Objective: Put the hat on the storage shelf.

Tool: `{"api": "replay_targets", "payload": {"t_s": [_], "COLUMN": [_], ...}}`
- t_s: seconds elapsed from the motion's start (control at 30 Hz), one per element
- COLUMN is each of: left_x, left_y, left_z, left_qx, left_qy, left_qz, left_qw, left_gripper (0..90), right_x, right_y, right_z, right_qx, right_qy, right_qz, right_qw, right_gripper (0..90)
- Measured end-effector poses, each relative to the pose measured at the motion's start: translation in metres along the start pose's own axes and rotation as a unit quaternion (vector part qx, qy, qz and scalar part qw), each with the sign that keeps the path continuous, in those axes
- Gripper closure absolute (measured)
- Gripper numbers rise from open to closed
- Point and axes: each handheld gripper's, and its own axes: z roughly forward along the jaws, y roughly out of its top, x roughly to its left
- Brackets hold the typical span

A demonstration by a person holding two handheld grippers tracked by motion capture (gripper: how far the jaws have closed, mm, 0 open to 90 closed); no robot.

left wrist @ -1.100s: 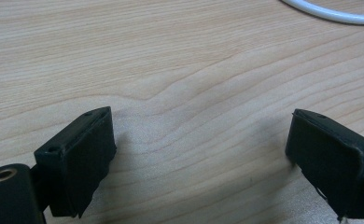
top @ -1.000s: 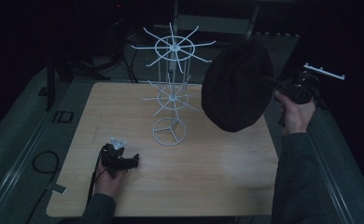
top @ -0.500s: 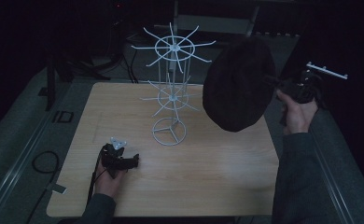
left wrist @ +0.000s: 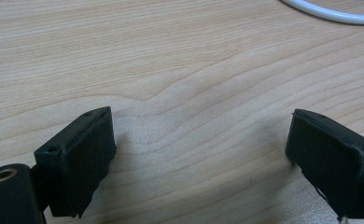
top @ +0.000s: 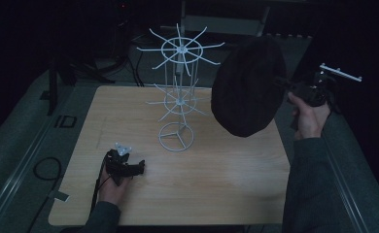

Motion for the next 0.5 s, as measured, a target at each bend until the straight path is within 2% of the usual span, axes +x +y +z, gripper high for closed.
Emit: {"api": "replay_targets", "payload": {"t_s": [0.5], "left_x": [-0.0001], "left_y": [0.0000], "left_z": [0.0000], "left_qx": [0.000], "left_qy": [0.000], "left_qz": [0.000], "left_qw": [1.0000], "left_gripper": [8.7], "right_x": [0.0003], "right_y": [0.0016], "right_z": [0.0034], "right_qx": [-0.006], "right_qy": [0.024], "right_qz": [0.019], "right_qw": [0.9995], "right_gripper": [79.8]}}
